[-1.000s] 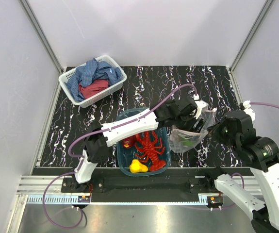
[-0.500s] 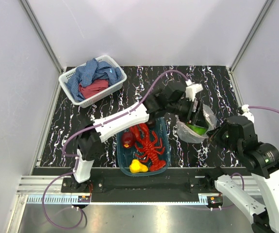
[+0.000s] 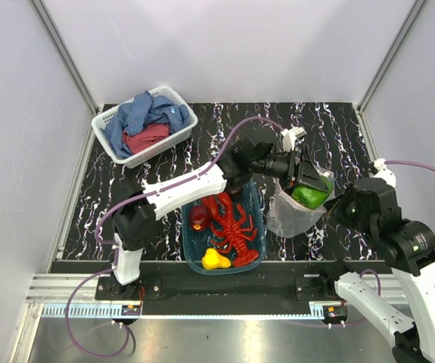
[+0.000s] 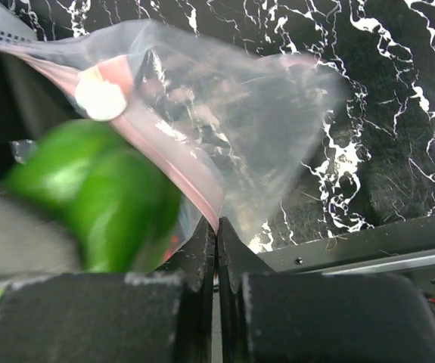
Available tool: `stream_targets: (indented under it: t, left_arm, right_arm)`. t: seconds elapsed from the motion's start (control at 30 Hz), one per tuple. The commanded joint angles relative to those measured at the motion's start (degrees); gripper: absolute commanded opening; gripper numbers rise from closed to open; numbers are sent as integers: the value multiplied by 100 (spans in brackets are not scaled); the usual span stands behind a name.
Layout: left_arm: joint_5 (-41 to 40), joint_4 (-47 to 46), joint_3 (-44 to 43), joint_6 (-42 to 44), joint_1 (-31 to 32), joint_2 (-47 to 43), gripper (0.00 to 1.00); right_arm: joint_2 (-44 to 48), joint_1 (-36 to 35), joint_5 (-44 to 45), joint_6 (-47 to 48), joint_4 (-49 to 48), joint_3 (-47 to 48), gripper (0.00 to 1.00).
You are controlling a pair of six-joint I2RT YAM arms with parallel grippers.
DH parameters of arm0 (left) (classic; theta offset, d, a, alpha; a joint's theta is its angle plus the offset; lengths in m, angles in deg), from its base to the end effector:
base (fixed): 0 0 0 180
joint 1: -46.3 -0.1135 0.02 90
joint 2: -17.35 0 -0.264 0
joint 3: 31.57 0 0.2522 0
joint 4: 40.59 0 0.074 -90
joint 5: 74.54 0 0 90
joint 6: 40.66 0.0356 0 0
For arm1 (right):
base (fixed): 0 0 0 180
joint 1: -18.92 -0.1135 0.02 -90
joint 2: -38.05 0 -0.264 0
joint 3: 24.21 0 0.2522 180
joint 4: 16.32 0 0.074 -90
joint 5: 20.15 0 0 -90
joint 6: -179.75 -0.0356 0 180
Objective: Open the zip-top bag and remove the fake food
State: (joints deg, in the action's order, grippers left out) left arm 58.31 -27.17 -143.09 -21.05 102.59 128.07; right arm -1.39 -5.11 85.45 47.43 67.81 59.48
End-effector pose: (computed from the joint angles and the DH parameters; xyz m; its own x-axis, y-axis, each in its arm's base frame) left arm 0.2370 -0.3988 0.3421 -0.9621 0.1978 -0.1875 0.2141 0.1225 -0.9691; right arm 0.0768 0.0238 0.3878 -0.5702 0.4558 -0.6835 0.2436 0.8884 0.3892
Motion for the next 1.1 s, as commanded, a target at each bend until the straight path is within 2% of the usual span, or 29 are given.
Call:
stream_targets:
  t: [0.0,0.03,0.07,0.1,0.13,0.2,0.23,0.27,0.33,0.4,0.47,0.5,0.57,0.6,0.63,0.67,0.7,0.73,0.8,1.07]
  left_arm:
    - [715,-784,-534,157,-4,-464,0]
    - [890,-984,-508,61,22,-376,0]
    - [1196,-1316,-386,-488,31,-349,0]
    - [1217,-1633,120,-780,31,-375,0]
    - [1121,-2254,447,-1079,22,-602,0]
    - [787,-3431,1307,-2256,13,-770,0]
    - [708,-4717,1442,-2643,13,-745,0]
    - [481,-5304,1504,-3221,5,-701,0]
    - [304,-6193,1479,-3577,-4,-543,0]
    - [329,-6251,1304,-3535,-31,-472,0]
    - [477,-5515,1180,-2863,-83,-603,0]
    - [531,-4642,1154,-2527,-136,-787,0]
    - [707,-3523,1014,-1298,-206,-998,0]
    - [690,-1916,917,-754,-302,-1226,0]
    - [420,-934,568,487,-347,-1341,0]
    - [147,33,338,1135,-408,-1412,0]
    - [-169,1765,92,1672,-487,-1499,0]
    - [-763,2366,-75,2365,-540,-1544,0]
    - [-1399,3412,-95,2670,-724,-1771,0]
    - [-4511,4164,1539,3277,-892,-3002,0]
  right_arm:
    - [86,-23,330,23,152,-103,0]
    - [60,-23,356,-12,153,-94,0]
    - [51,-14,391,-30,144,-59,0]
    - [24,-31,426,5,126,-41,0]
    - [7,-23,505,40,83,-32,0]
    - [-72,-23,628,294,30,-23,0]
    - [-99,-23,768,365,21,-50,0]
    - [-125,-23,822,496,12,-76,0]
    - [-195,-31,910,515,-5,-120,0]
    - [-239,-23,858,445,-58,-147,0]
    - [-301,-31,814,340,-23,-85,0]
    - [-371,-23,840,304,29,-76,0]
    - [-502,-23,962,190,134,-59,0]
    - [-564,-23,1102,146,292,-32,0]
    - [-617,-23,1182,50,372,37,0]
    - [-704,-14,1209,49,407,73,0]
    - [-749,-23,1244,58,434,117,0]
    - [-784,-23,1244,23,451,204,0]
    - [-907,-23,1218,31,495,310,0]
    - [-1443,-23,1174,268,566,855,0]
